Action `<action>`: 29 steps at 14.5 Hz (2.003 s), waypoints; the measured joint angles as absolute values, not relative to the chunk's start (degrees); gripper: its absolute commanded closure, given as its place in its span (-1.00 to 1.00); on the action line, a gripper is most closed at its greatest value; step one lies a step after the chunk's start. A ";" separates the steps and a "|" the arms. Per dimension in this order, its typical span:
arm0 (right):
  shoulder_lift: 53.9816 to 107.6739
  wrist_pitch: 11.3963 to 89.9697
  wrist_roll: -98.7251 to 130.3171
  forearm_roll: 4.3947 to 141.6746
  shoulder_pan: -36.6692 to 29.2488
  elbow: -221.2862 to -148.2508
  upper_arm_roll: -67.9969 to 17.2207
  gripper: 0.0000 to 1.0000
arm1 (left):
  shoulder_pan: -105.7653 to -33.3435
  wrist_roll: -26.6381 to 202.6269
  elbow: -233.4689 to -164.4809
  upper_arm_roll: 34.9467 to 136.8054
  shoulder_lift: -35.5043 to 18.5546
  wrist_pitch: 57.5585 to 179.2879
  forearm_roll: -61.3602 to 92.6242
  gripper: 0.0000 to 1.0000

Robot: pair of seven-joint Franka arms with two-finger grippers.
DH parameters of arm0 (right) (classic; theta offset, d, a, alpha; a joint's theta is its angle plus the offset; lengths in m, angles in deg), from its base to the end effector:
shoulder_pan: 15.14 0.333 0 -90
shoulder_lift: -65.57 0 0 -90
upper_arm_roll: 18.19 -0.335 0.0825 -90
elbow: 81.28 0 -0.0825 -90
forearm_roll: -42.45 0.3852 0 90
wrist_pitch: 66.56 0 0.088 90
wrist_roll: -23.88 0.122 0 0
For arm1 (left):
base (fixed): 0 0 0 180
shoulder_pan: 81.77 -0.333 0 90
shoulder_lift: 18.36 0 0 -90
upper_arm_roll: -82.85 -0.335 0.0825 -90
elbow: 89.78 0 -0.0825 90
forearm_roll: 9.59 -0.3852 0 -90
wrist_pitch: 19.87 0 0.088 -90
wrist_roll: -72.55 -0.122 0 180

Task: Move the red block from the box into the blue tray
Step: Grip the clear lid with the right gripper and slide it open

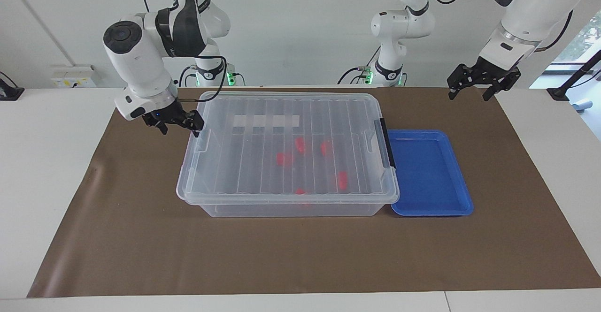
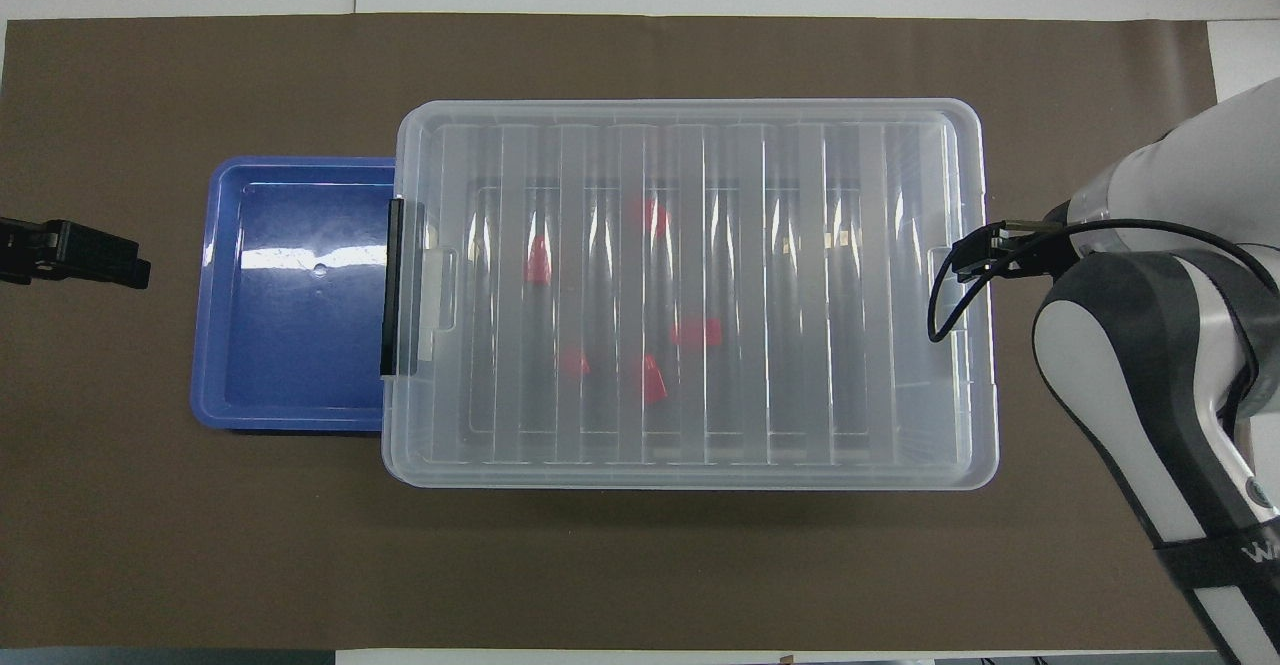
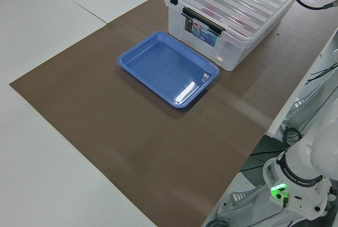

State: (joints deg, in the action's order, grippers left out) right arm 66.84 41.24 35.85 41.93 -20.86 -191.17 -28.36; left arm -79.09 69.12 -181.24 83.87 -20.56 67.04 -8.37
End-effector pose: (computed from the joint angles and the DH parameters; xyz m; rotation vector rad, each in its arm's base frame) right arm 0.5580 0.0420 0.4772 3.1210 -0.2003 -0.0892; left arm 0.5353 -0.0375 0.6329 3.1143 -0.1951 -0.0641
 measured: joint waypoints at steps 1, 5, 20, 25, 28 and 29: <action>66.83 41.57 35.62 41.93 -20.86 -191.65 -28.35 -1.00 | -79.09 69.12 -181.24 83.87 -20.56 67.04 -8.37 -1.00; 66.82 41.66 33.75 41.93 -20.98 -192.89 -27.46 -1.00 | -79.09 69.12 -181.24 83.87 -20.56 67.04 -8.37 -1.00; 66.78 44.16 16.06 41.94 -21.13 -193.32 -17.45 -1.00 | -79.04 69.12 -181.24 84.08 -20.56 67.04 -8.37 -1.00; 66.78 44.37 7.42 41.94 -21.44 -193.29 -11.48 -1.00 | -79.03 69.12 -181.25 84.26 -20.56 67.01 -8.37 -1.00; 66.78 44.40 4.58 41.94 -21.46 -193.28 -9.81 -1.00 | -78.50 69.12 -181.25 84.71 -20.56 68.53 -8.37 -1.00; 66.78 44.42 3.93 41.94 -21.45 -193.27 -9.46 -1.00 | -77.60 69.12 -181.28 84.89 -20.56 69.38 -8.37 -1.00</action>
State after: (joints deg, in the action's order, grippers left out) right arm 66.78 44.42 3.93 41.94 -21.45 -193.27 -9.46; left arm -77.60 69.12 -181.28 84.89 -20.56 69.38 -8.37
